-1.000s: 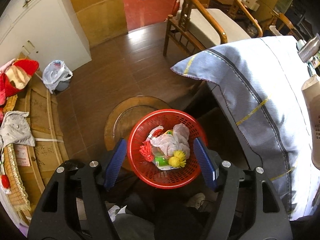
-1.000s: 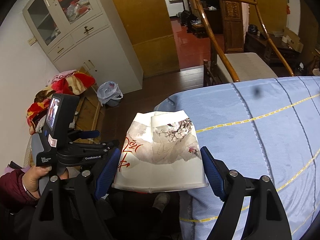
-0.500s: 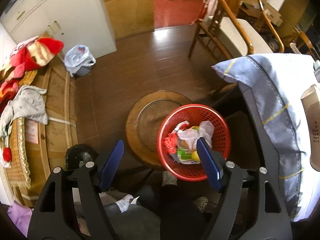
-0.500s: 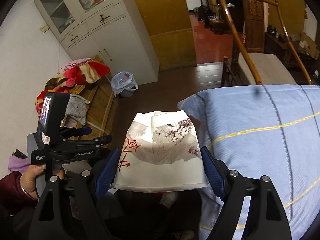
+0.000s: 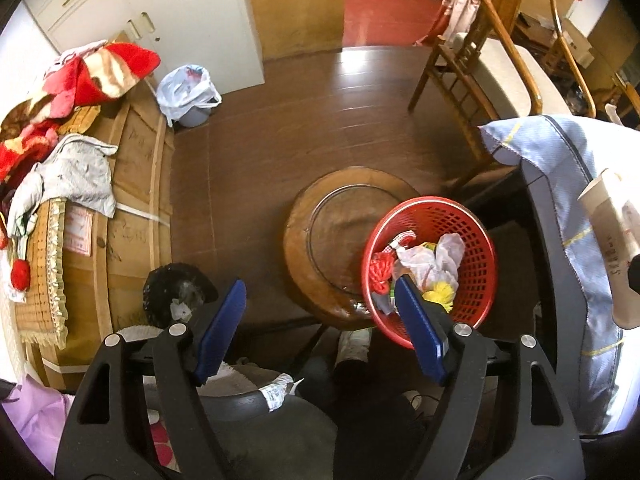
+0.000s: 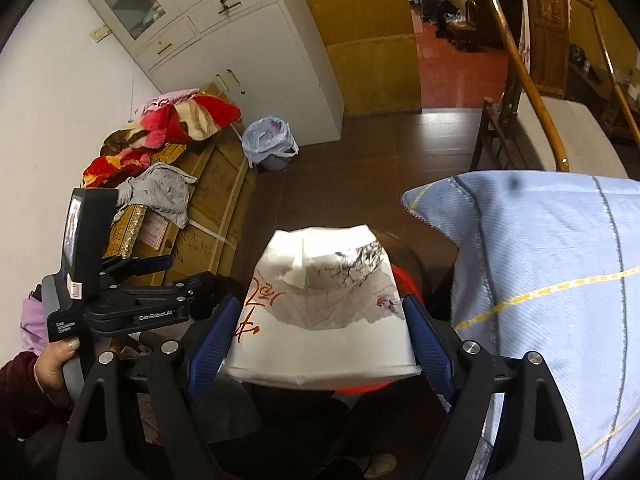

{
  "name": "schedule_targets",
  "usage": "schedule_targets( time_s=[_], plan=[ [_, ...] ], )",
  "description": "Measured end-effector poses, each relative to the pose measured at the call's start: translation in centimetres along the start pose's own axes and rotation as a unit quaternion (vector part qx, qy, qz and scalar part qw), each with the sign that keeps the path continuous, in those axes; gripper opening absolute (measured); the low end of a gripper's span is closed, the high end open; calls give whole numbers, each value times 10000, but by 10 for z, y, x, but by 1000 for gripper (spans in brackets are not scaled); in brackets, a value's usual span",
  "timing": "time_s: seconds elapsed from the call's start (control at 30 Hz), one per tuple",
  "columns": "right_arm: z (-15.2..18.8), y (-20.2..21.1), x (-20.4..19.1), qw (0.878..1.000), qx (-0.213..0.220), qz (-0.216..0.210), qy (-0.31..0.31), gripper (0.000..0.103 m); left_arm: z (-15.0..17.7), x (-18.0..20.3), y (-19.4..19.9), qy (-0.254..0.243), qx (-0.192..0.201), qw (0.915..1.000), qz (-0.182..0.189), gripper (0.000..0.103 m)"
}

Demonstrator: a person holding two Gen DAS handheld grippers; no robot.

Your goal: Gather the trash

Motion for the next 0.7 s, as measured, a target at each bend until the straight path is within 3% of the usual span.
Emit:
schedule_targets(
  time_s=[0.27, 0.7],
  plan=[
    [-1, -5, 8, 9998, -74, 16, -208, 82, -3, 1, -2, -47, -23, 10000, 32, 75],
    [16, 23, 14, 9995, 38, 250, -203, 82, -5, 37, 15, -446, 195, 9987, 152, 75]
  ],
)
Point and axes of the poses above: each gripper's, at about its wrist camera, not at the fingertips, and y roughly against the way its jaws point, x to its right, z to its underside, the point moved 3 cm from there along -y, roughly the way its jaws point, and after that the axes turned 9 degrees about y, right-handed, at the moved point
